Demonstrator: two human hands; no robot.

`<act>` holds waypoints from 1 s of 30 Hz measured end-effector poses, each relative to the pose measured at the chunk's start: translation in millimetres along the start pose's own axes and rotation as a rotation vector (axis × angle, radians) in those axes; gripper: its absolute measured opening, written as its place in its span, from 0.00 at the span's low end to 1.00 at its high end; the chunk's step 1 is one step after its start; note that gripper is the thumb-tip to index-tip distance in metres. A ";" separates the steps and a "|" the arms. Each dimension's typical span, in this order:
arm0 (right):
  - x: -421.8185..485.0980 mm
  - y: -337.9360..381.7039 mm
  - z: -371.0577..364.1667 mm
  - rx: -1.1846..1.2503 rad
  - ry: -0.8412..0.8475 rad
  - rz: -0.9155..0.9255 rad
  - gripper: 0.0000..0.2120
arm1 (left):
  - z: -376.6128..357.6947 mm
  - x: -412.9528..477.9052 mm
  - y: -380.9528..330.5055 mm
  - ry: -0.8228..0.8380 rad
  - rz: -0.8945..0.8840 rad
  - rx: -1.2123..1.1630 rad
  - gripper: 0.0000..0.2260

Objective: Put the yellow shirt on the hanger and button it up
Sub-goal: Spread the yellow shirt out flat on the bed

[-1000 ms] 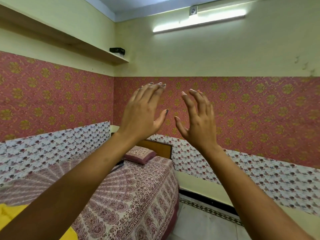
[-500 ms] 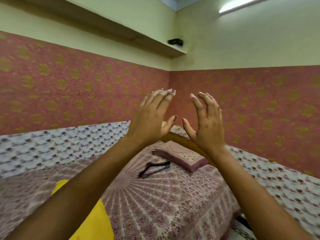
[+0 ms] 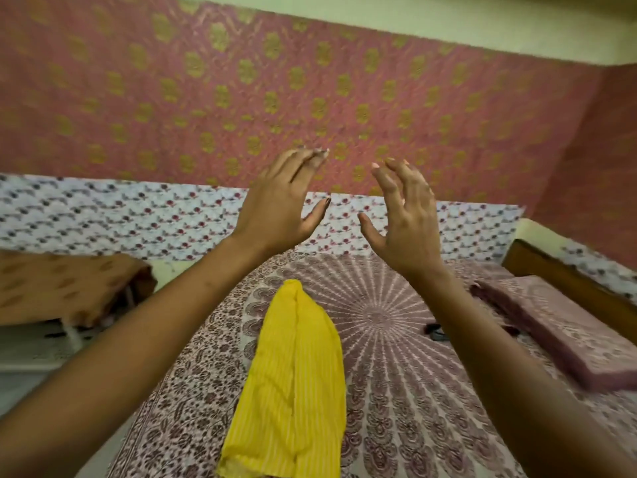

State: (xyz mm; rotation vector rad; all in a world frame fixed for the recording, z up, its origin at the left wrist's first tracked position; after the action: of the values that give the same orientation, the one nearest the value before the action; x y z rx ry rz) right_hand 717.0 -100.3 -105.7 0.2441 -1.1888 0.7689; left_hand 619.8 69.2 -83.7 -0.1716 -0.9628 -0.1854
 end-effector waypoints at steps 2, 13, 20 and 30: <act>3.0 7.4 -31.9 0.049 0.010 0.019 0.29 | -17.0 -2.7 24.9 0.026 0.022 0.031 0.26; -18.5 15.1 -218.7 0.158 0.241 -0.014 0.30 | -157.6 -4.0 144.9 0.237 0.171 -0.027 0.27; -105.9 3.1 -319.0 0.215 0.629 -0.123 0.31 | -282.0 -69.4 198.3 0.534 0.397 -0.188 0.27; -234.6 -15.2 -464.1 0.339 1.023 -0.213 0.36 | -449.7 -169.6 256.6 0.902 0.844 -0.362 0.27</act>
State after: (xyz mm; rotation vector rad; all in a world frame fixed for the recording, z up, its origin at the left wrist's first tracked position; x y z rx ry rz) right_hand 1033.7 49.0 -490.5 0.2059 -0.0620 0.7514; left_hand 943.2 230.0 -491.7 -0.7369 0.0977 0.3338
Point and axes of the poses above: each hand's wrist, its own x-axis towards the middle knuckle, its own z-axis out of the back of the hand, y = z × x, the point moved 2 cm from there along x, towards the middle knuckle, and after that the axes turned 12 degrees about -x, right-handed, at the moved point
